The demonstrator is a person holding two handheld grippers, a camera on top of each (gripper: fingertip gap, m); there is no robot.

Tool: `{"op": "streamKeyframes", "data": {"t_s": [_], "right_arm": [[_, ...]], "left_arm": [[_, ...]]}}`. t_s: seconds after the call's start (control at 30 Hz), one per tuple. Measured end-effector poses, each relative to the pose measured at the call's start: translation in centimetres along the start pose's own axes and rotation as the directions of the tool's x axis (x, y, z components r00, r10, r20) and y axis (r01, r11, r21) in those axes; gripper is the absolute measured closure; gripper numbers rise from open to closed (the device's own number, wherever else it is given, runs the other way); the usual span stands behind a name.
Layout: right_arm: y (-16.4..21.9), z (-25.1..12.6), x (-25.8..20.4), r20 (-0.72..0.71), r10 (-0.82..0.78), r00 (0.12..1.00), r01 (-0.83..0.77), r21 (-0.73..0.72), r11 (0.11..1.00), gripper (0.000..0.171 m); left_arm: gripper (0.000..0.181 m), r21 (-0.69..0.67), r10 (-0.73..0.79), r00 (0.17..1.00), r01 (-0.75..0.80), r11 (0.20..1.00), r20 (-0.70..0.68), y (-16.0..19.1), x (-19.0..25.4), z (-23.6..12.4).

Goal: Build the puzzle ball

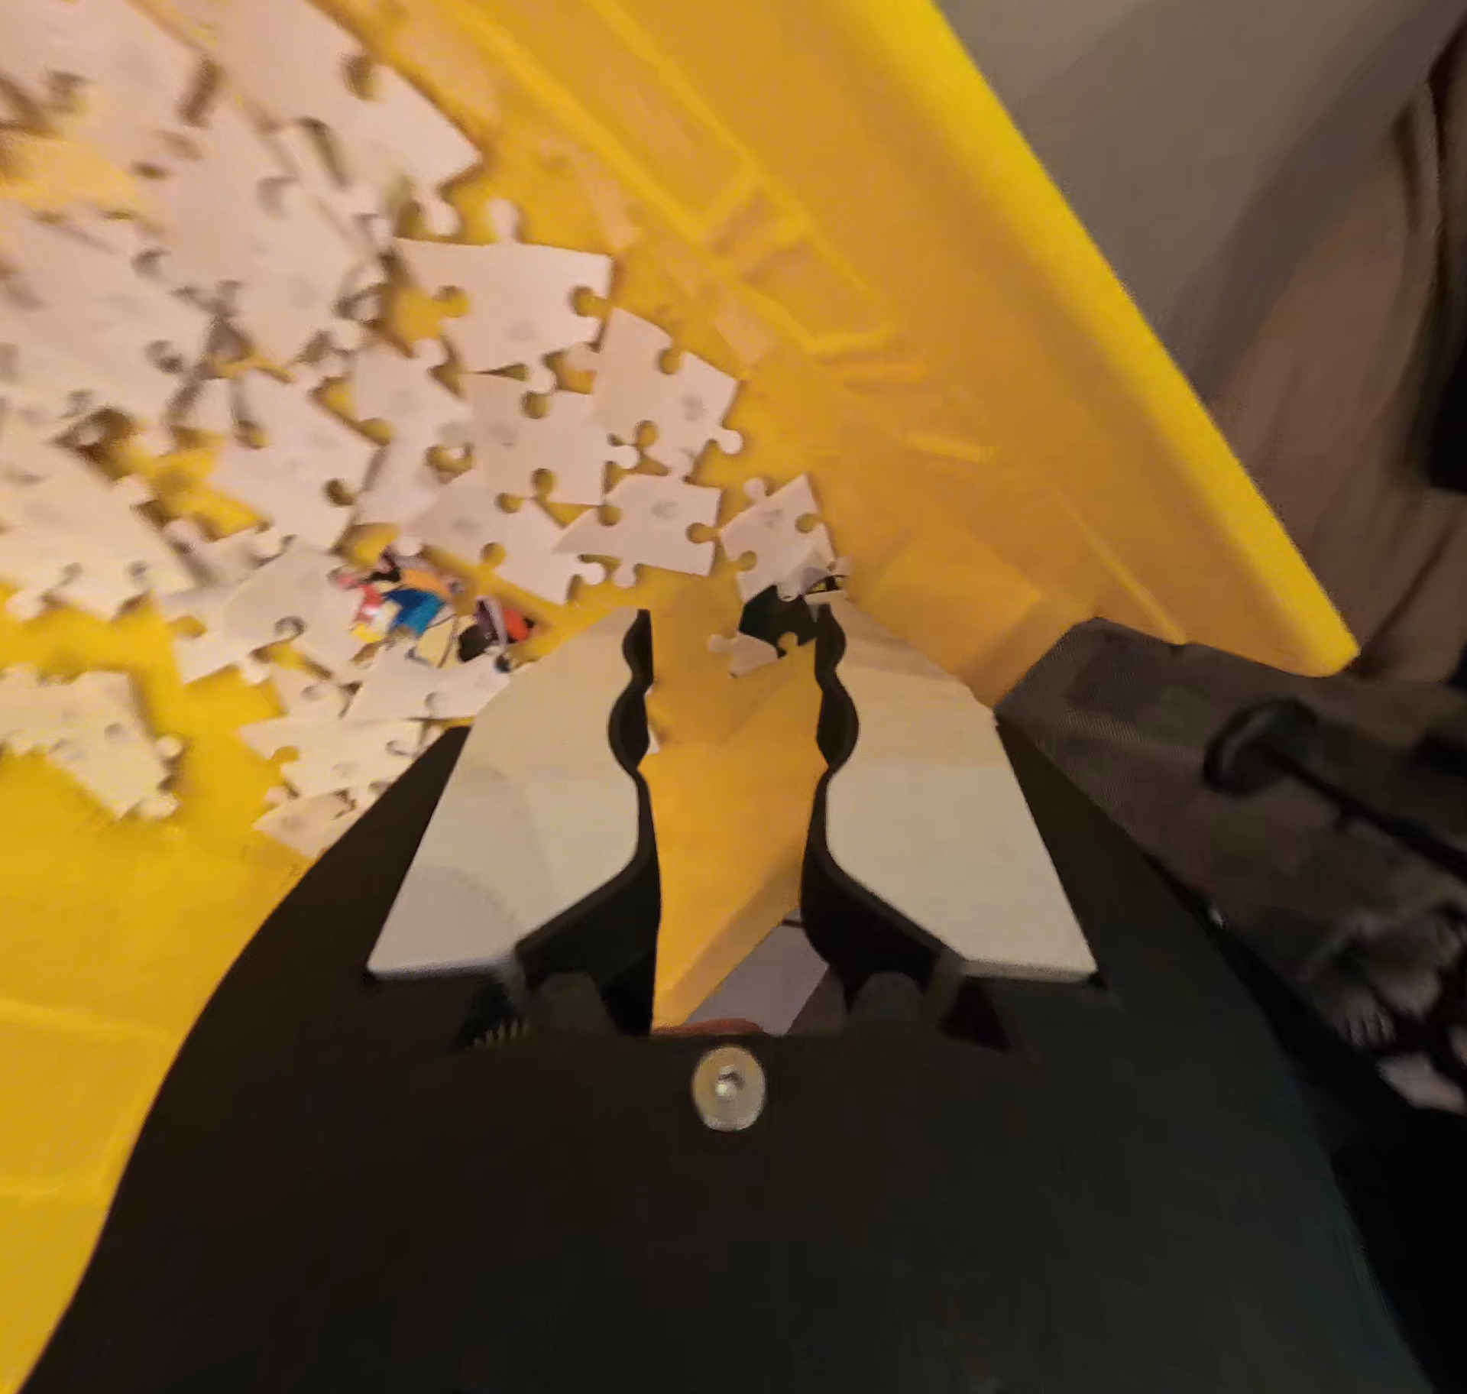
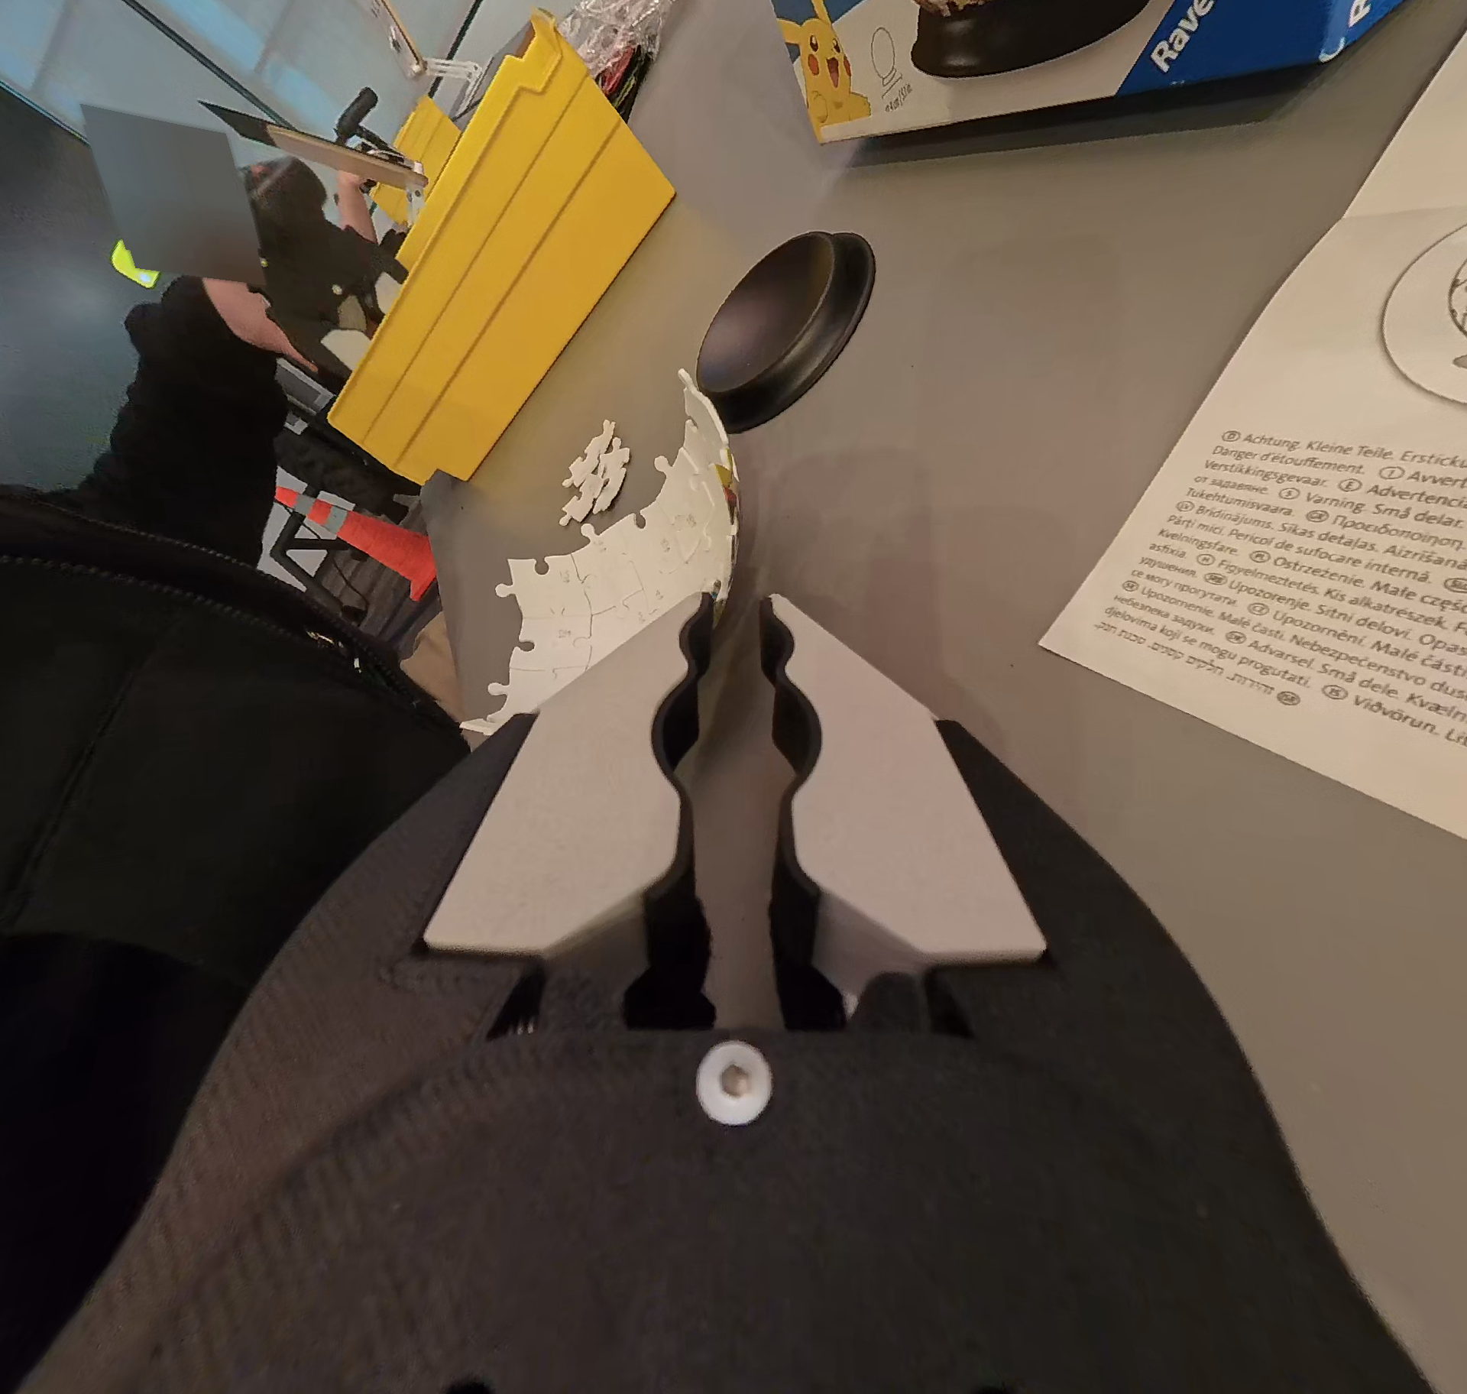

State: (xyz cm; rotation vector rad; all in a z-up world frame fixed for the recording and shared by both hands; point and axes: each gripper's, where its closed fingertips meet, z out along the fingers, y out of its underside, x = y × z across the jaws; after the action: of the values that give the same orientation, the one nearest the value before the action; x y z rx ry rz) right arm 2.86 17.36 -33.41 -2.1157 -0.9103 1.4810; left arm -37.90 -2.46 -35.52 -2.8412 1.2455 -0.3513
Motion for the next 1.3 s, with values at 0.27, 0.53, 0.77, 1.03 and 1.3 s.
{"op": "streamKeyframes", "data": {"t_s": [0.27, 0.53, 0.77, 1.03, 1.3], "right_arm": [[-0.1, -0.1, 0.0, -0.005, -0.003, 1.0, 0.003, 0.009, 1.0, 0.162], [-0.2, -0.2, -0.2, 0.015, -0.006, 1.0, 0.006, 0.019, 1.0, 0.161], [-0.3, -0.3, -0.4, 0.024, -0.011, 1.0, 0.01, 0.025, 1.0, 0.161], [-0.3, -0.3, -0.4, 0.024, -0.016, 1.0, 0.016, 0.029, 0.999, 0.161], [-0.4, -0.4, -0.4, 0.031, -0.013, 0.999, 0.012, 0.033, 0.999, 0.161]], "left_arm": [[0.138, -0.239, 0.161, 0.987, -0.16, 0.958, -0.018, 1.1, -0.2, 1.7], [0.144, -0.19, 0.175, 0.953, -0.129, 0.973, 0.248, 0.6, -3.1, 0.9], [0.152, 0.005, 0.128, 0.974, -0.131, 0.991, 0.187, -0.2, -1.7, -0.3], [0.158, -0.137, 0.269, 0.952, -0.25, 0.959, 0.146, 1.0, -1.9, 1.6], [0.169, -0.035, 0.228, 0.945, -0.226, 0.973, 0.233, 0.6, -2.2, 1.6]]}}
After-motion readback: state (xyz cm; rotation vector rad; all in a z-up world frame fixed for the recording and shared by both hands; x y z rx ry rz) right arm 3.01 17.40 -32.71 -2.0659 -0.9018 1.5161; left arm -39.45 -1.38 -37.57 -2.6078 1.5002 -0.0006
